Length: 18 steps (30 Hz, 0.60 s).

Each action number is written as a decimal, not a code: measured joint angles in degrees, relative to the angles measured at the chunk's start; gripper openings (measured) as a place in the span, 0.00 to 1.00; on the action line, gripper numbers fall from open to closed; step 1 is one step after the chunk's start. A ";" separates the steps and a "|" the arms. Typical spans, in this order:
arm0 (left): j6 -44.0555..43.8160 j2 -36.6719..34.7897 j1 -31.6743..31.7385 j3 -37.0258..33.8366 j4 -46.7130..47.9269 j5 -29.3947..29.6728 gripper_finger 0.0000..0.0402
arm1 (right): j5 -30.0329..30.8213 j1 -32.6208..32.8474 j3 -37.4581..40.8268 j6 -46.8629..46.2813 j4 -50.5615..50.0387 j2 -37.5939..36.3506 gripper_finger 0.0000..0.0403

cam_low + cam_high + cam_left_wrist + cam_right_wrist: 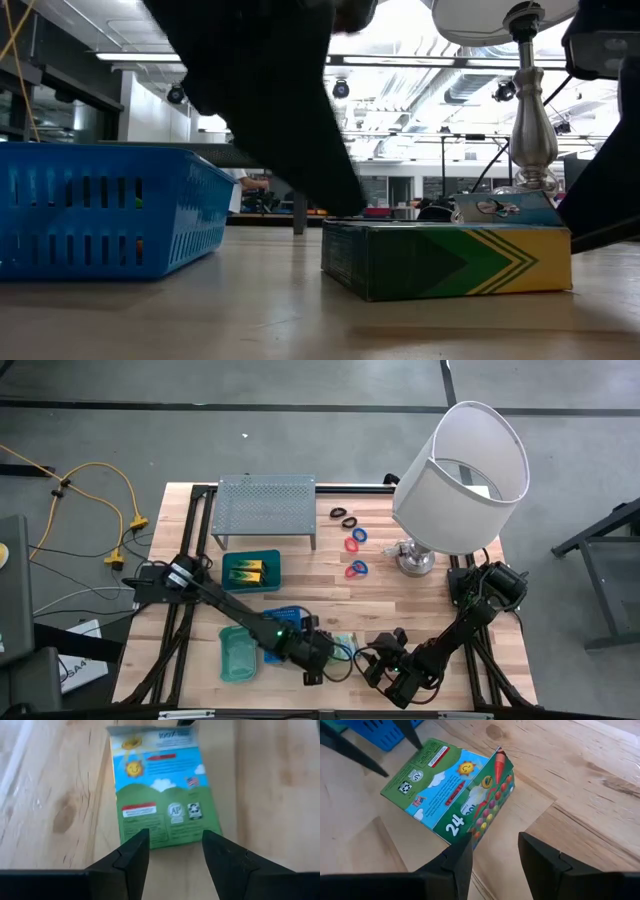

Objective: Pick & Place Office Desk Supplies
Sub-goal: Put the crayon box into the top blue bin

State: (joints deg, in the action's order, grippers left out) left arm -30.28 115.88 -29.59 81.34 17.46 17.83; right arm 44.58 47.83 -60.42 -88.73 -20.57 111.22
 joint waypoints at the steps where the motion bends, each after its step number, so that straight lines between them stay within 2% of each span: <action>1: 0.12 0.12 0.22 -0.01 0.43 -0.52 0.43 | 0.01 0.00 0.00 0.02 0.19 0.00 0.36; 13: 0.01 1.13 -0.15 0.11 1.01 -2.07 0.43 | 0.30 0.02 0.04 0.67 1.43 0.00 0.36; 18: -0.68 1.13 -0.30 0.11 1.70 -2.37 0.43 | 1.38 0.07 0.04 4.33 4.82 0.00 0.36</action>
State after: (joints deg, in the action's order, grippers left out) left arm -30.96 117.01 -29.89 81.45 19.16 15.46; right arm 45.96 47.90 -60.38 -84.40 -15.75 111.22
